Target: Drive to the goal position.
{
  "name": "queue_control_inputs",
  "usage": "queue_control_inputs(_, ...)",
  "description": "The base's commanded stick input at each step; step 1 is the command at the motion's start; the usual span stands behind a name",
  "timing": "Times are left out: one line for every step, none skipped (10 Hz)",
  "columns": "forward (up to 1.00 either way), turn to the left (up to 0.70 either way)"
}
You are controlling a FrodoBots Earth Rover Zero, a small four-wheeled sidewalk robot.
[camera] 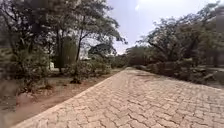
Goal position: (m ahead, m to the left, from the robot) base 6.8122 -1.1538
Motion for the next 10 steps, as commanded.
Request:
queue_control_inputs(0.7,-0.35)
queue_control_inputs(0.7,-0.35)
queue_control_inputs(0.7,-0.35)
queue_control_inputs(0.7,-0.35)
queue_control_inputs(0.7,-0.16)
queue_control_inputs(0.7,0.0)
queue_control_inputs(0.7,0.0)
queue_control_inputs(0.7,0.0)
queue_control_inputs(0.7,0.0)
queue_control_inputs(0.7,0.0)
